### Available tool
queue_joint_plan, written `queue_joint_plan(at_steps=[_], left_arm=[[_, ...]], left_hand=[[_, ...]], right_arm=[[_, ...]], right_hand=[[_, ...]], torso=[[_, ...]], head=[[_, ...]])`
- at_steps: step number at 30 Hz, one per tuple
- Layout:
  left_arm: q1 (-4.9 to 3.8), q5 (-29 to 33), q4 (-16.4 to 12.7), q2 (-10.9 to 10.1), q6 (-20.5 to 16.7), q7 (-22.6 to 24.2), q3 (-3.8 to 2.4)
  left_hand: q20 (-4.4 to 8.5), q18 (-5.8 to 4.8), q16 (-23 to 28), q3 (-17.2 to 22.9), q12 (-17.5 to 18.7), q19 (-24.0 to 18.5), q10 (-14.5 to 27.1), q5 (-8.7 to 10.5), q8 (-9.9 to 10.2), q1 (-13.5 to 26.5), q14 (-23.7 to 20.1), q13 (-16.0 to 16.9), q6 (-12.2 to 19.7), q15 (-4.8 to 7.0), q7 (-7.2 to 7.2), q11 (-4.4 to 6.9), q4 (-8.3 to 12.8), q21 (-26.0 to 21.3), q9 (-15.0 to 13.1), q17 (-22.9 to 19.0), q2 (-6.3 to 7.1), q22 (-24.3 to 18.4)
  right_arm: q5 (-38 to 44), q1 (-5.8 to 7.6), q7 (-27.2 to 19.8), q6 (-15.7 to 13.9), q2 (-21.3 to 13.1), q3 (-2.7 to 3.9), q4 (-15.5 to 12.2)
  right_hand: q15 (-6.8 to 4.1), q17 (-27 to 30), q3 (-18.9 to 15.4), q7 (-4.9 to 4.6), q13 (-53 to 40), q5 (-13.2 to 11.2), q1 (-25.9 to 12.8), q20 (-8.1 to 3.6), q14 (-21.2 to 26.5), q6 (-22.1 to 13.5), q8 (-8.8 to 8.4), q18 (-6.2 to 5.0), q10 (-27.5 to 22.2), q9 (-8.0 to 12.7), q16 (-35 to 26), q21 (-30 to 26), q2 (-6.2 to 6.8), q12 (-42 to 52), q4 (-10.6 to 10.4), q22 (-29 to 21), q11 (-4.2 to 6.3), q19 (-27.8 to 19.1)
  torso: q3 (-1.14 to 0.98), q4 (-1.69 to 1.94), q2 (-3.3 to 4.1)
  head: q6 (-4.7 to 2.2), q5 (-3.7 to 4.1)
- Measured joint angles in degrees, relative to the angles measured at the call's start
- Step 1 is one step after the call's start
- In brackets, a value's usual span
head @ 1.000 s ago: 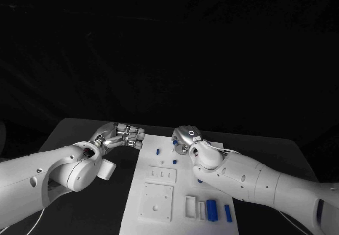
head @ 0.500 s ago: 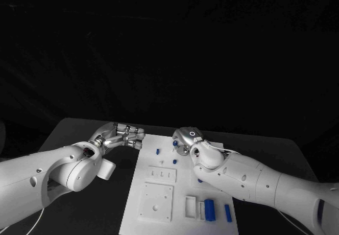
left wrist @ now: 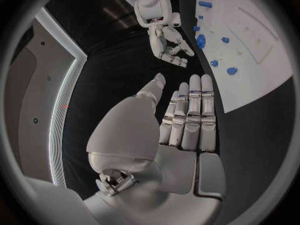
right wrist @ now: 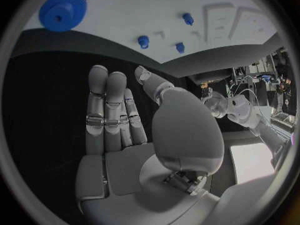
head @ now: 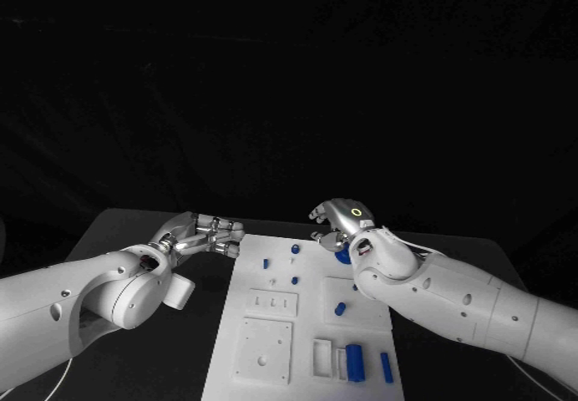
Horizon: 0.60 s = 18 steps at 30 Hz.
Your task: Assemble the parts on the task board
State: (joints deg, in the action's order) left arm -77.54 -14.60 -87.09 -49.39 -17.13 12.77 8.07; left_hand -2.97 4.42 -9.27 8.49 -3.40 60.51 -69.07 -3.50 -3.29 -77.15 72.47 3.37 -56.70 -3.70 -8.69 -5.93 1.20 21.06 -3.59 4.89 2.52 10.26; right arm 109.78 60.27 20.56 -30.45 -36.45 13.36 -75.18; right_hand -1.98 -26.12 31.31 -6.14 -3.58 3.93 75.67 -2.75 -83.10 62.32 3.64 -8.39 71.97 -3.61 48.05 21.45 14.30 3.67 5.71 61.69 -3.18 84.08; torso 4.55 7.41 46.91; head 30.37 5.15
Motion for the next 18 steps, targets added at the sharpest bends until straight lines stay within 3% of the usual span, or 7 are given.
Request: queue_joint_plan(at_steps=[2, 3, 6, 8, 9, 13, 18], left_arm=[[0.00, 0.02, 0.37, -0.03, 0.02, 0.00, 0.00], [0.00, 0.02, 0.56, -0.04, 0.02, 0.00, 0.00], [0.00, 0.06, 1.10, -0.07, 0.04, 0.00, 0.00], [0.00, 0.08, 1.37, -0.07, 0.06, 0.02, 0.00], [0.01, 0.09, 1.54, -0.07, 0.08, 0.03, 0.00], [0.06, 0.13, 1.92, -0.05, 0.18, 0.07, 0.02], [0.15, 0.18, 2.09, -0.01, 0.34, 0.09, 0.03]], left_hand=[[0.00, 0.00, 0.00, 0.00, 0.00, 0.00, 0.00, 0.00, 0.00, 0.00, 0.00, 0.00, 0.00, 0.00, 0.00, 0.00, 0.00, 0.00, 0.00, 0.00, 0.00, -0.07], [0.00, 0.00, 0.00, 0.00, 0.00, 0.00, 0.00, 0.00, 0.00, 0.00, 0.00, 0.00, 0.00, 0.00, 0.00, 0.00, 0.00, 0.00, 0.00, 0.00, 0.00, -0.07], [0.00, 0.00, 0.00, 0.00, 0.00, 0.00, 0.00, 0.00, 0.00, 0.00, 0.00, 0.00, 0.00, 0.00, 0.00, 0.00, 0.00, 0.00, 0.00, 0.00, 0.00, -0.07], [0.00, 0.00, 0.00, 0.00, 0.00, 0.00, 0.00, 0.00, 0.00, 0.00, 0.00, 0.00, 0.00, 0.00, 0.00, 0.00, 0.00, 0.00, 0.01, 0.00, 0.00, -0.07], [0.00, 0.00, 0.00, 0.00, 0.00, 0.00, 0.00, 0.00, 0.00, 0.00, 0.00, 0.00, 0.00, 0.00, 0.00, 0.00, 0.00, 0.00, 0.01, 0.00, 0.00, -0.06], [0.00, 0.00, 0.00, 0.00, 0.00, 0.00, 0.00, 0.00, 0.00, 0.00, 0.00, 0.00, 0.00, 0.00, 0.00, 0.00, 0.00, 0.00, 0.01, 0.00, 0.00, -0.06], [0.00, 0.00, 0.00, 0.00, 0.00, 0.00, 0.00, 0.00, 0.00, 0.00, 0.00, 0.00, 0.00, 0.00, 0.00, 0.00, 0.00, 0.00, 0.01, 0.00, 0.00, -0.06]], right_arm=[[-1.26, 0.00, -0.37, 0.03, -1.92, 0.58, -1.44], [-1.88, 0.01, -0.53, 0.11, -2.58, 0.75, -1.81], [-4.24, -0.05, -1.18, 0.78, -4.12, 1.10, -2.21], [-5.68, -0.31, -1.59, 1.46, -4.67, 1.25, -2.16], [-6.59, -0.53, -1.88, 1.97, -4.88, 1.27, -1.96], [-9.19, -1.16, -2.90, 3.89, -5.19, 1.28, -0.35], [-11.34, -1.65, -4.04, 5.96, -5.03, 1.35, 1.77]], right_hand=[[-0.90, -0.43, -0.20, -0.05, -0.42, 0.65, -0.05, -1.07, 0.20, 0.60, 0.00, 1.32, 5.09, -0.02, 0.04, 0.61, -0.05, 0.52, 0.22, 0.63, 1.40, -0.03], [-1.22, -0.63, -0.82, 0.00, -0.78, 0.97, -0.05, -1.39, 0.16, 0.74, 0.00, 1.47, 6.76, -0.02, 0.04, 1.19, -0.05, 1.05, 0.21, 1.00, 1.95, -0.02], [-2.40, -1.21, -5.13, 0.28, -4.61, 3.91, -0.27, -2.90, 0.06, 0.48, 0.00, 2.31, 10.97, -0.05, 0.06, 1.84, -0.27, 4.79, 0.26, 1.79, 3.59, 0.02], [-2.96, -2.12, -9.52, 0.50, -12.97, 4.95, -0.06, -3.41, 0.10, -0.22, 0.00, 3.63, 8.74, -0.13, 0.53, 3.44, -1.26, 11.59, 0.44, 2.94, 3.89, -0.05], [-2.96, -3.55, -11.82, 0.42, -22.59, 5.70, 0.12, -3.74, 0.10, -1.13, 0.18, 3.62, 5.12, -0.13, 1.35, 5.18, -1.74, 19.76, 0.60, 4.20, 4.05, -0.11], [-3.02, -9.68, -15.35, 0.31, -41.79, 7.54, -0.20, -3.75, 1.29, -1.92, 0.17, 3.62, -2.60, -0.13, 4.67, 11.26, -2.49, 37.13, 0.76, 8.52, 3.97, -0.11], [-2.64, -18.52, -18.28, 0.24, -51.28, 9.85, -0.59, -3.16, 1.85, -2.73, 0.17, 3.61, -3.03, -0.13, 6.77, 18.56, -2.87, 45.98, 1.09, 13.07, 3.67, -0.05]], torso=[[-0.14, -0.30, -0.16], [-0.24, -0.53, -0.27], [-0.45, -1.10, -0.48], [-0.64, -1.43, -0.60], [-0.73, -1.58, -0.64], [-1.03, -2.07, -0.75], [-1.24, -2.22, -0.79]], head=[[-0.05, -0.13], [-0.10, -0.24], [-0.19, -0.50], [-0.22, -0.75], [-0.22, -0.86], [-0.08, -1.12], [0.14, -1.16]])
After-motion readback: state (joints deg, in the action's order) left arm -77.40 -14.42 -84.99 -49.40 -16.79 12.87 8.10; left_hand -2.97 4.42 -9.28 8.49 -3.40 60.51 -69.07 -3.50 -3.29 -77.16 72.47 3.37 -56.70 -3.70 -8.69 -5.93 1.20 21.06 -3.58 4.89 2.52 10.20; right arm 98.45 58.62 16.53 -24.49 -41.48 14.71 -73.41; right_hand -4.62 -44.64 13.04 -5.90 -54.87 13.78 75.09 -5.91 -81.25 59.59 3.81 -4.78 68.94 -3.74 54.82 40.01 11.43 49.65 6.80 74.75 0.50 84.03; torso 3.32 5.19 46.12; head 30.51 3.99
